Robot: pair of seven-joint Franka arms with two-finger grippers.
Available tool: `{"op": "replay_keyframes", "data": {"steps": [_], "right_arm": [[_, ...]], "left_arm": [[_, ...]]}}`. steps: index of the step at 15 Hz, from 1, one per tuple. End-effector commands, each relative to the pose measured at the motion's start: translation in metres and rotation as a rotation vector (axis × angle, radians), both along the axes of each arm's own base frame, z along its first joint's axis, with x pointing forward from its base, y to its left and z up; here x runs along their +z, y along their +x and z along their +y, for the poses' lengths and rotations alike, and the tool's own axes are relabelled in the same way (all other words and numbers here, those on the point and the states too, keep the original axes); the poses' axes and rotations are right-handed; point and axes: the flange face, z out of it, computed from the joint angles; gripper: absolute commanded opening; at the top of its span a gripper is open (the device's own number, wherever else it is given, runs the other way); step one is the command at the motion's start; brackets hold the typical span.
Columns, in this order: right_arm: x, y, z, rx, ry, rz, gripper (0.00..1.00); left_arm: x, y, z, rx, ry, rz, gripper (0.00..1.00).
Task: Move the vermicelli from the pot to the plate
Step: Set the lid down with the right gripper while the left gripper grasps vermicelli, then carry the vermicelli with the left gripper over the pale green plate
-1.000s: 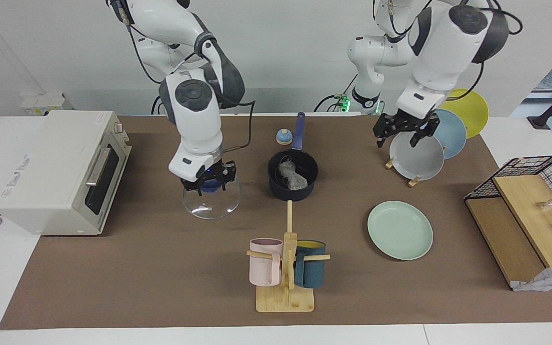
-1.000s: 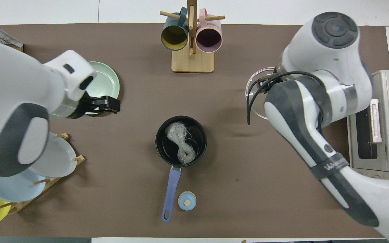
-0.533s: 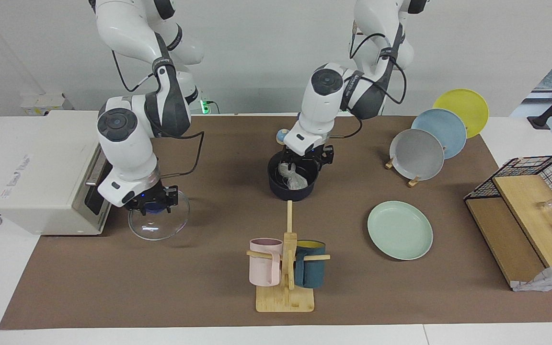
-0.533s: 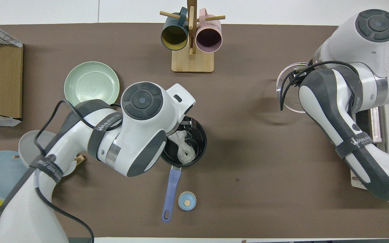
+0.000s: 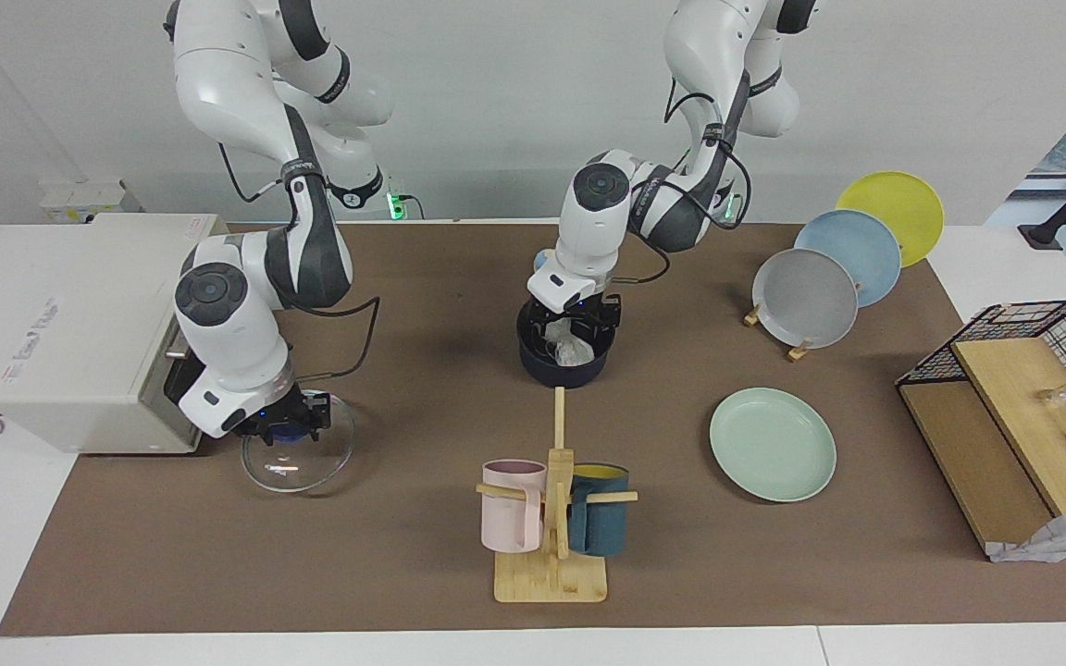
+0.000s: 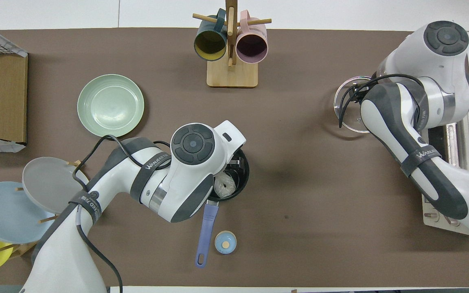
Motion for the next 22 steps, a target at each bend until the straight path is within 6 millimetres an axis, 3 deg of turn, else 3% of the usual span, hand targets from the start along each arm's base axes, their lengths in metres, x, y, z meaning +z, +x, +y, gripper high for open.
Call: {"op": "replay_keyframes", "data": {"steps": [1,4,7,8,9,11,13,15,16,19,22], "right_arm": [[-0.009,0.004,0.005,0.001,0.008,-0.011,0.54],[-0.021,0.001,0.011,0.007,0.014,-0.006,0.55],[-0.027,-0.003,0.014,0.009,0.013,0.003,0.61],[-0.027,-0.003,0.015,0.011,0.014,-0.002,0.66],[-0.027,-0.003,0.015,0.009,0.014,-0.002,0.81],[-0.025,-0.002,0.014,0.008,0.013,0.000,1.00],[-0.016,0.001,0.012,0.004,0.012,-0.008,1.00],[0.005,0.001,0.011,-0.001,0.002,0.000,1.00],[0.028,-0.001,0.009,-0.009,-0.007,0.003,1.00],[0.095,-0.021,0.008,-0.054,0.037,0.000,1.00],[0.148,-0.047,0.003,-0.076,0.018,0.009,1.00]], "left_arm": [[-0.016,-0.002,0.000,-0.009,0.001,-0.003,1.00],[-0.031,-0.011,-0.011,-0.032,0.015,0.011,1.00],[-0.031,-0.010,-0.010,-0.033,0.014,0.008,0.99],[-0.031,-0.010,-0.009,-0.033,0.014,0.009,0.78],[-0.031,-0.009,-0.009,-0.033,0.013,0.008,0.48],[-0.031,-0.008,-0.006,-0.041,0.017,0.012,0.05],[-0.031,-0.005,-0.004,-0.038,0.019,0.014,0.00],[-0.023,-0.001,-0.002,-0.032,0.013,0.003,0.00],[-0.016,0.002,0.002,-0.026,0.011,-0.001,0.00],[0.031,0.018,0.019,0.007,0.003,-0.009,0.00],[0.071,0.032,0.035,0.042,-0.002,0.001,0.00]]}}
